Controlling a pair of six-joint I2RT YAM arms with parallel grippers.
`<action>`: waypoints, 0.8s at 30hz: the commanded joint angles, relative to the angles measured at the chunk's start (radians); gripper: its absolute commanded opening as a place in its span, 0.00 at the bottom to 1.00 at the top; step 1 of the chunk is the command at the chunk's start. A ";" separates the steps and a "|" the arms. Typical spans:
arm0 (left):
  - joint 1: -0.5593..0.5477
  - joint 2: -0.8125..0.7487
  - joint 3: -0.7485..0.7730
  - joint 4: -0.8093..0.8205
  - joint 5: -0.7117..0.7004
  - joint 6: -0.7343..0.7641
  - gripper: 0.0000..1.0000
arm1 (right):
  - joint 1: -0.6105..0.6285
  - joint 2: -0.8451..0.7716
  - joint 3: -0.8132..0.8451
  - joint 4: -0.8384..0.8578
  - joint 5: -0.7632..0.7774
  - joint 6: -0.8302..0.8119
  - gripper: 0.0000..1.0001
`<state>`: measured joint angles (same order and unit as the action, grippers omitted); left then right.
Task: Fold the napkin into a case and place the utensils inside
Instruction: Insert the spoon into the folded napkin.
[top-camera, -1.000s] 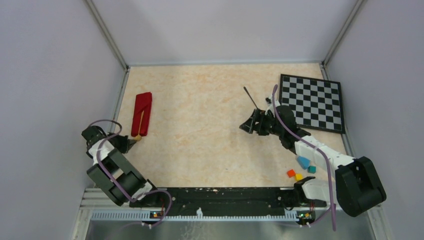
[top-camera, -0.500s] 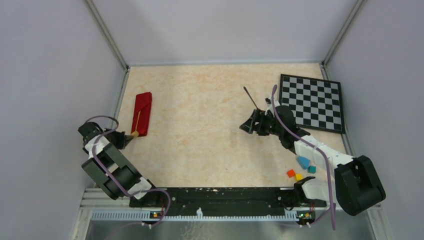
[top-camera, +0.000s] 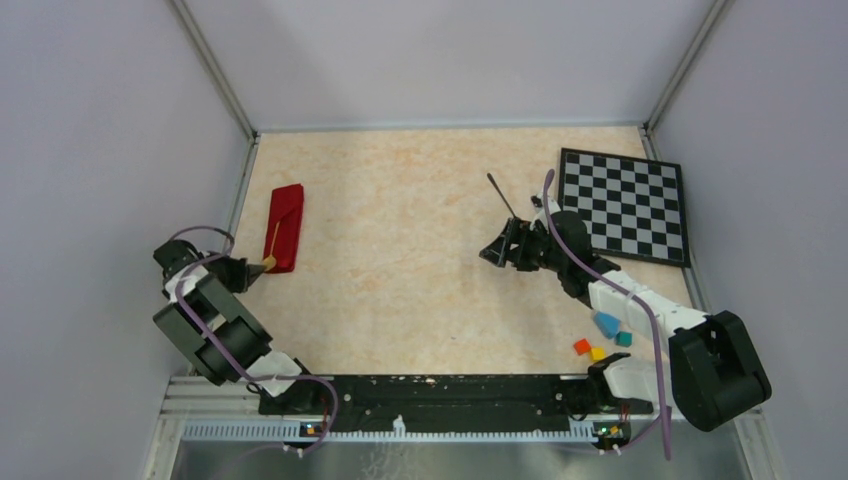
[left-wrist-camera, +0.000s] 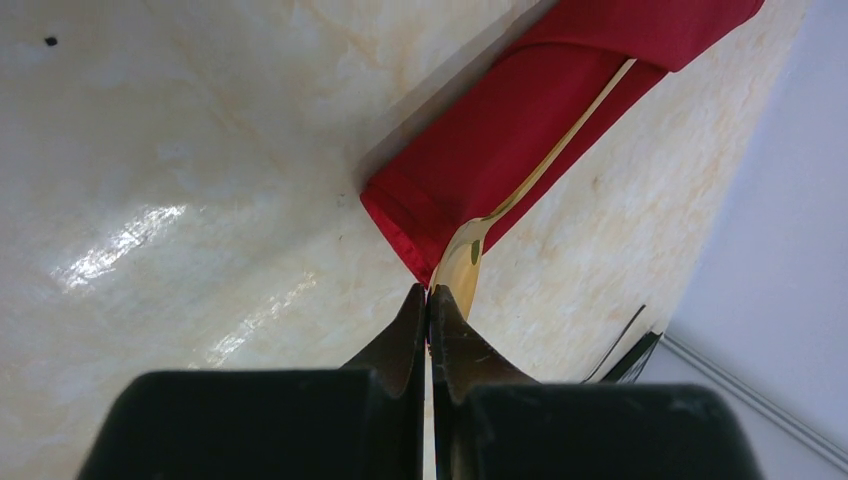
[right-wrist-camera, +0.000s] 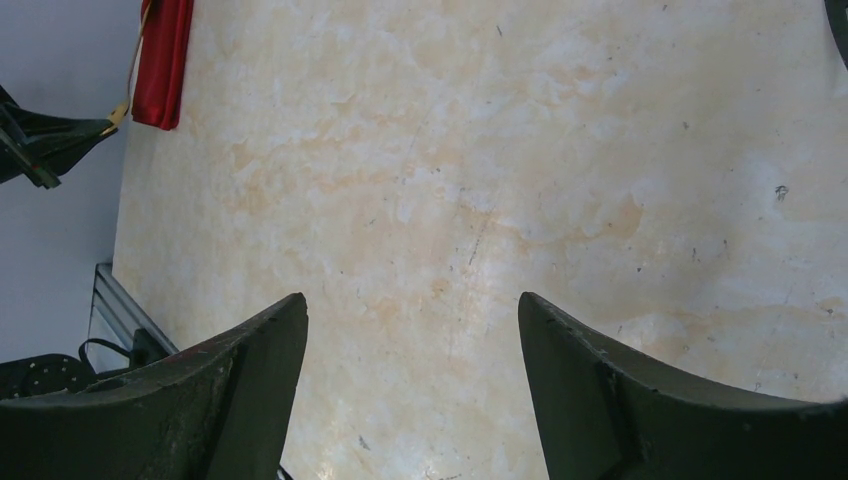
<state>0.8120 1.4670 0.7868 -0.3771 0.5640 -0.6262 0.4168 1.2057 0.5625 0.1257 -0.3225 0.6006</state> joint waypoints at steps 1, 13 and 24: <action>0.007 0.031 0.055 0.064 0.044 0.005 0.00 | 0.005 -0.011 0.007 0.025 0.009 -0.022 0.76; -0.006 0.121 0.067 0.142 0.067 -0.011 0.00 | 0.005 -0.006 0.001 0.035 0.013 -0.022 0.76; -0.039 0.169 0.108 0.163 0.057 -0.034 0.00 | 0.005 0.000 -0.003 0.043 0.008 -0.020 0.76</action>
<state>0.7773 1.6253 0.8585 -0.2745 0.6117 -0.6491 0.4168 1.2057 0.5625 0.1276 -0.3157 0.6006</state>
